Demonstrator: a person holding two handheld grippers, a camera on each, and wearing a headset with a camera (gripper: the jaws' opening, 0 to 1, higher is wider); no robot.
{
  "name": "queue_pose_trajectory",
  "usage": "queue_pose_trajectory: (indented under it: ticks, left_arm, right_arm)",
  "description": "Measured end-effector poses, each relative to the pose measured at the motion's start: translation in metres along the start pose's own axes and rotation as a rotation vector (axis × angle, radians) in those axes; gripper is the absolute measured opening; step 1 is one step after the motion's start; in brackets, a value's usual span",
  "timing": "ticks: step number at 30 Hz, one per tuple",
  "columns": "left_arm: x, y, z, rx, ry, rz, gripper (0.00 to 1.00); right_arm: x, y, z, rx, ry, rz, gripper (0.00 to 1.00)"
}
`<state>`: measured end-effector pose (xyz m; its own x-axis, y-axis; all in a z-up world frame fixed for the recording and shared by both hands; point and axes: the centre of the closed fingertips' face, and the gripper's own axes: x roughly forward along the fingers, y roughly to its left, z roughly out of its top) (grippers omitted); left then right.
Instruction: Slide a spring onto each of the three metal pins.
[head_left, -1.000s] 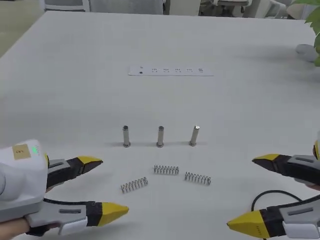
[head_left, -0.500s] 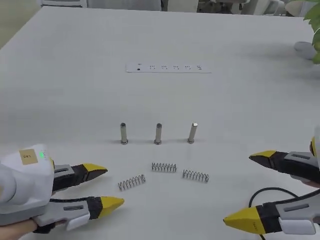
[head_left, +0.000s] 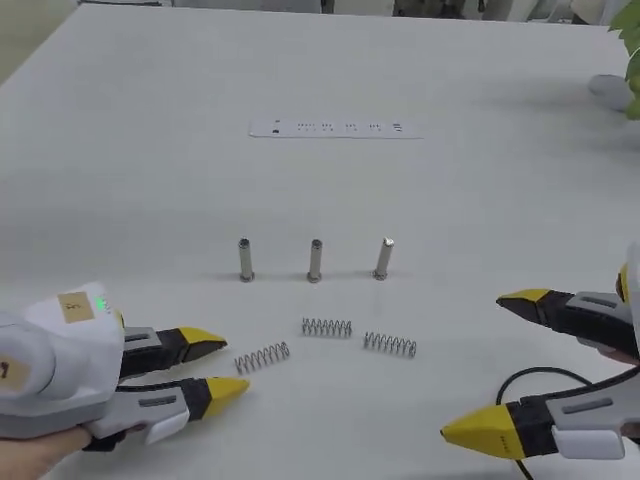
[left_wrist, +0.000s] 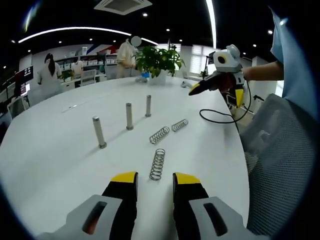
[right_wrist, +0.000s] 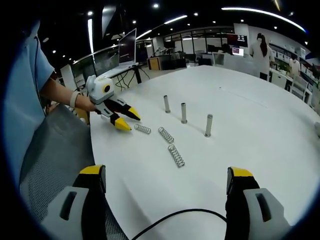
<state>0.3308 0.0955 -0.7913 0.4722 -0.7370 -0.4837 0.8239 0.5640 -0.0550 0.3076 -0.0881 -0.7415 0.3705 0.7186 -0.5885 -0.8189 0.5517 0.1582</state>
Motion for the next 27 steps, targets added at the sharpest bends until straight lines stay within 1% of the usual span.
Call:
queue_pose_trajectory:
  ticks: [3,7,10,20,24,27]
  left_arm:
    - [0.0008,0.0005,-0.0008,-0.011,0.0,0.001,0.2]
    - [0.0021,0.0014,-0.0027,-0.011,0.005,0.0,0.16]
    - [0.003,0.001,-0.0035,-0.015,0.009,0.001,0.16]
    - [0.008,0.0004,-0.003,-0.009,0.009,-0.005,0.1]
    - [0.009,0.0008,-0.004,-0.012,0.011,-0.005,0.1]
    - [0.0095,0.0004,-0.0043,-0.002,0.013,-0.005,0.09]
  right_arm:
    - [-0.0001,-0.0025,-0.0036,-0.016,0.019,-0.01,0.99]
    - [-0.0001,-0.0021,-0.0044,-0.01,0.018,-0.008,0.99]
    - [0.0,-0.0021,-0.0058,-0.01,0.023,-0.008,0.98]
    - [-0.0014,-0.0018,-0.0063,-0.001,0.022,-0.009,0.97]
    - [-0.0018,-0.0016,-0.0071,0.001,0.024,-0.01,0.97]
    - [-0.0018,-0.0014,-0.0072,0.003,0.024,-0.008,0.97]
